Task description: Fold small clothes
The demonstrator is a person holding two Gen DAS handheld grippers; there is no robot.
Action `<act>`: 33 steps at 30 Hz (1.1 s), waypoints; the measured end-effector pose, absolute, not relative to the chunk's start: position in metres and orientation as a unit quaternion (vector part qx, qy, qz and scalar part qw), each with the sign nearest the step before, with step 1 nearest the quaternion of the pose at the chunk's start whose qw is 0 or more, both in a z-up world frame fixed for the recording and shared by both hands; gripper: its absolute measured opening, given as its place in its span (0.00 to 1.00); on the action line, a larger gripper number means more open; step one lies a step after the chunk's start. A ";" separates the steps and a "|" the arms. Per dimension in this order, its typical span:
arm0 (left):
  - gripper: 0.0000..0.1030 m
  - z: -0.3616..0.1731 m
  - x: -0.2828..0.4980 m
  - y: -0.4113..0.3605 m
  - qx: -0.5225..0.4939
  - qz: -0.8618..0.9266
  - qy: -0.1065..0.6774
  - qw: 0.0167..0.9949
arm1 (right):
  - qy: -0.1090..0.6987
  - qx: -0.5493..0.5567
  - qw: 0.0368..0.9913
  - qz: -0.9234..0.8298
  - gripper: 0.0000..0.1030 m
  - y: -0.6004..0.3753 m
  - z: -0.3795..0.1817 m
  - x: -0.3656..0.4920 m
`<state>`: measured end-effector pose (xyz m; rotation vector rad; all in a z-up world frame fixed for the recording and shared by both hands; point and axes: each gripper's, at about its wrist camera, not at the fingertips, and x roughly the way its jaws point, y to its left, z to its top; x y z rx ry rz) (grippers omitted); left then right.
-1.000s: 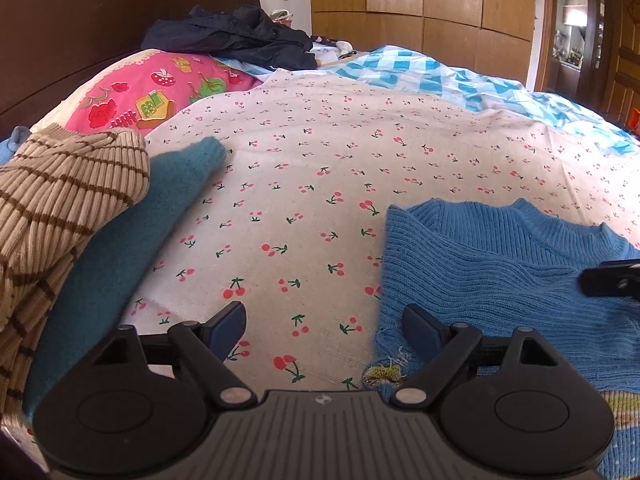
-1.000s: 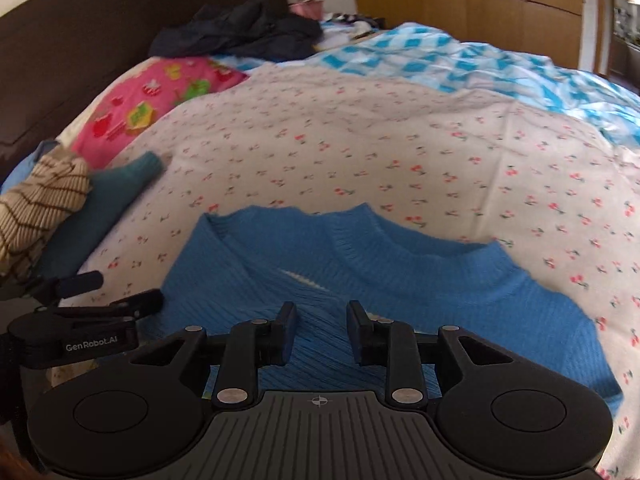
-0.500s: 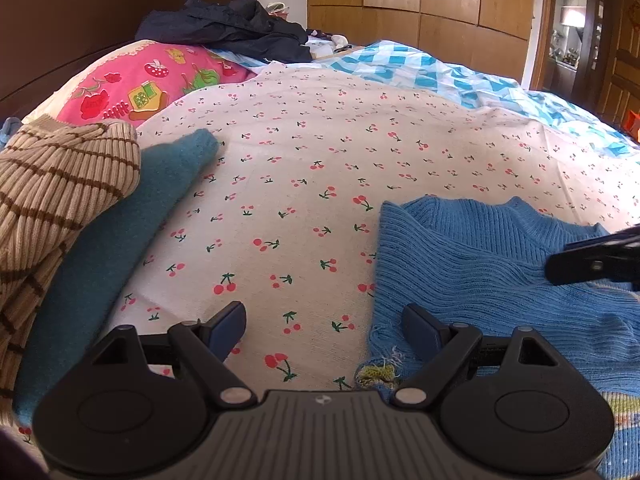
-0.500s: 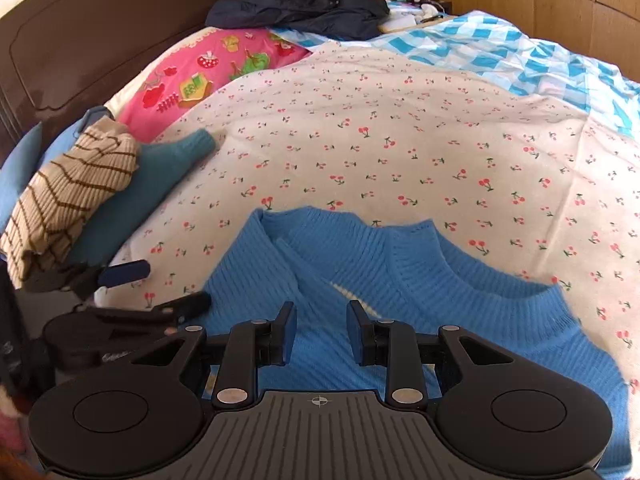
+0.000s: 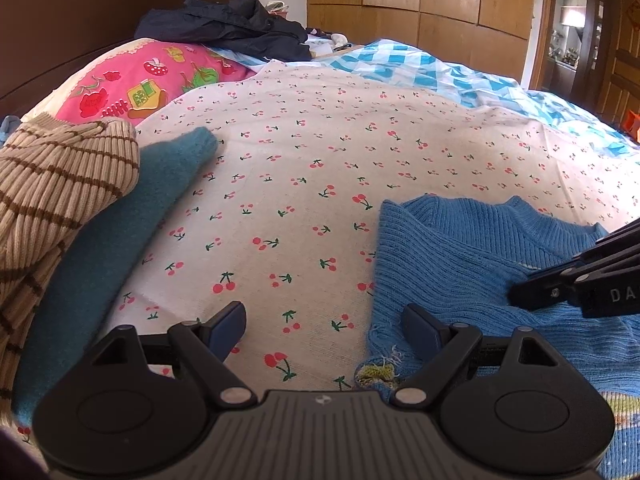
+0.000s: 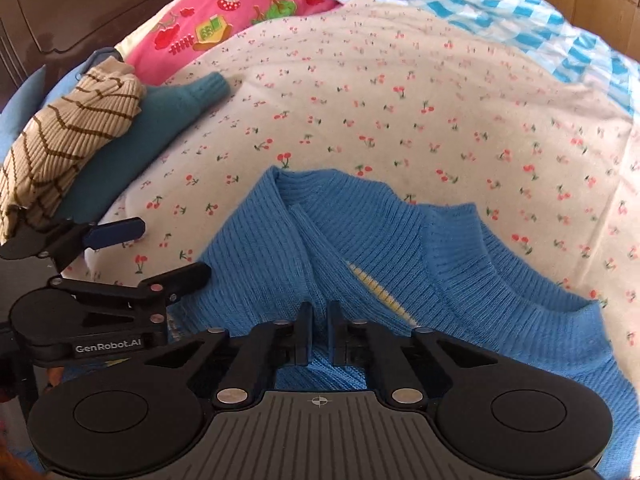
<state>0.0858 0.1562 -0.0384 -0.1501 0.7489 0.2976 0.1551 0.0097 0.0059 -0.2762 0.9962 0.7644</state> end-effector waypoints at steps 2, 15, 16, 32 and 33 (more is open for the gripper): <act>0.88 -0.037 0.085 0.156 -0.074 0.145 0.360 0.919 | 0.450 -0.115 0.816 0.344 0.05 0.007 0.013 0.155; 0.90 -0.043 0.090 0.151 -0.056 0.150 0.373 0.914 | 0.439 -0.061 0.853 0.276 0.12 -0.013 0.006 0.161; 0.90 -0.043 0.089 0.152 -0.058 0.151 0.373 0.914 | 0.428 -0.064 0.860 0.271 0.12 -0.019 0.013 0.153; 0.90 -0.042 0.085 0.151 -0.043 0.161 0.372 0.913 | 0.443 -0.002 0.885 0.140 0.07 -0.128 0.009 0.087; 0.90 -0.042 0.085 0.150 -0.039 0.161 0.373 0.913 | 0.459 -0.008 0.880 0.124 0.07 -0.132 0.000 0.090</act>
